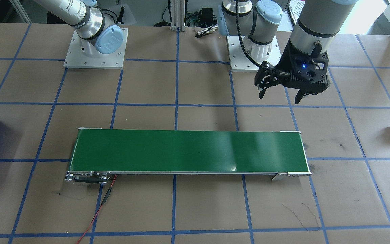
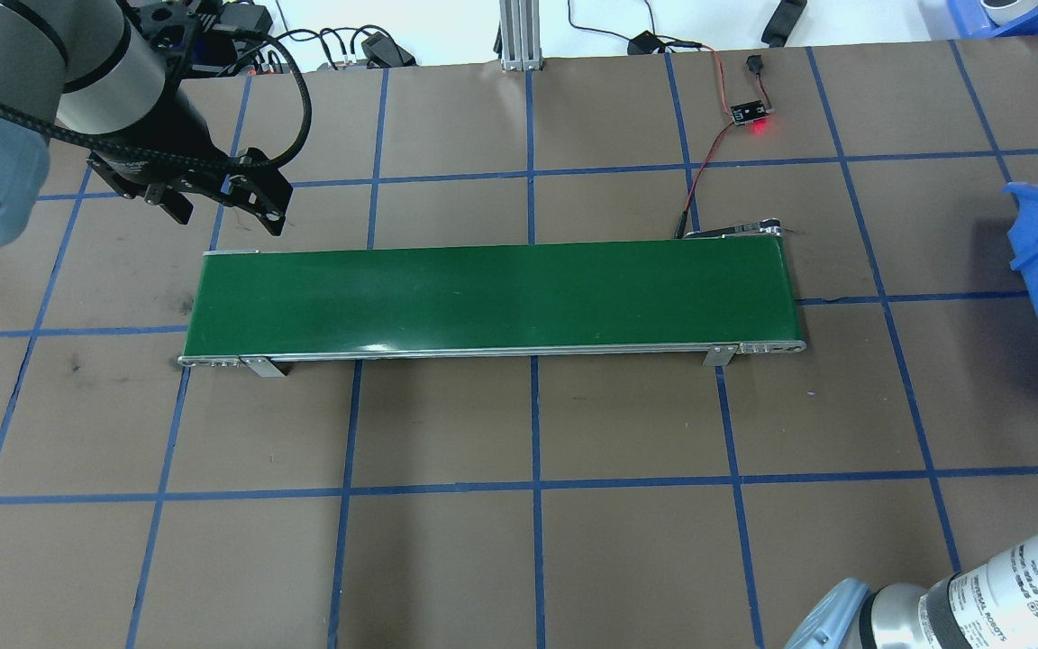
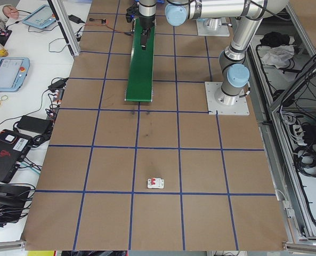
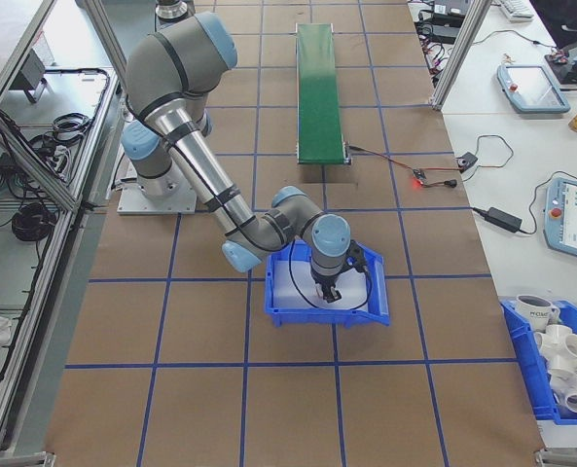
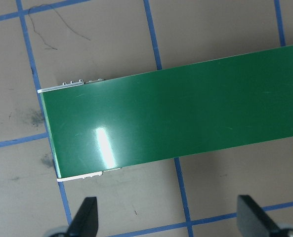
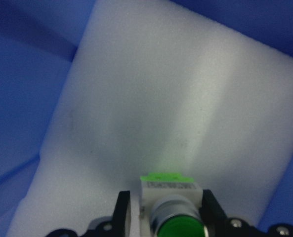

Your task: Move button from left to right

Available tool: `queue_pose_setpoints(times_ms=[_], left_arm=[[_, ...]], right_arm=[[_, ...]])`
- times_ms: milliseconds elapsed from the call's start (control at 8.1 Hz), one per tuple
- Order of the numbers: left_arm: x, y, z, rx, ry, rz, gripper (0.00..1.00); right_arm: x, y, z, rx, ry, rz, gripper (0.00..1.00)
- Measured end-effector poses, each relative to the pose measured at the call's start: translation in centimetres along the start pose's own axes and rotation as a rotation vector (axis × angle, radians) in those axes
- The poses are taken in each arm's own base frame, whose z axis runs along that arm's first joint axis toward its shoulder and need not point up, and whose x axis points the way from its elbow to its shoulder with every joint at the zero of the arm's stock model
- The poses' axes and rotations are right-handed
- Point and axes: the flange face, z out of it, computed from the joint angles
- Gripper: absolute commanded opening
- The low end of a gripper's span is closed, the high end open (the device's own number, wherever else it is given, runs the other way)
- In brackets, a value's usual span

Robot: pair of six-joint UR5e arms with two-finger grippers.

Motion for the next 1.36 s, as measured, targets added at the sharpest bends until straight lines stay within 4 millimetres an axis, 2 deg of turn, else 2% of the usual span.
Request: queue_pose_setpoints(times_ms=[247,370,494,617,864,1111,1358], left_arm=[[0.0,0.1,-0.2,0.003,-0.002,0.004,1.0],[0.0,0.1,-0.2,0.004,-0.001,0.004,1.0],[0.0,0.1,-0.2,0.005,0.0,0.005,1.0],[0.0,0.1,-0.2,0.004,-0.001,0.005,1.0],[0.0,0.1,-0.1,0.0,-0.005,0.005,1.0],[-0.1,0.1,0.0,-0.003,-0.006,0.004,1.0],[-0.1,0.0,0.2,-0.007,-0.006,0.0,1.0]], right_arm=[[-0.2,0.0,-1.6,0.008,0.019,0.003,1.0],[-0.5,0.0,-3.3,0.014,0.037,0.006,1.0],[-1.1,-0.1,-5.8,0.022,0.058,0.006,1.0],[-2.5,-0.2,-9.2,0.024,0.064,0.004,1.0],[-7.2,-0.9,-16.6,0.027,0.064,0.007,1.0],[-13.4,-2.3,-23.1,0.023,0.058,0.051,1.0],[-19.6,-5.1,-26.8,0.032,0.062,0.1,1.0]])
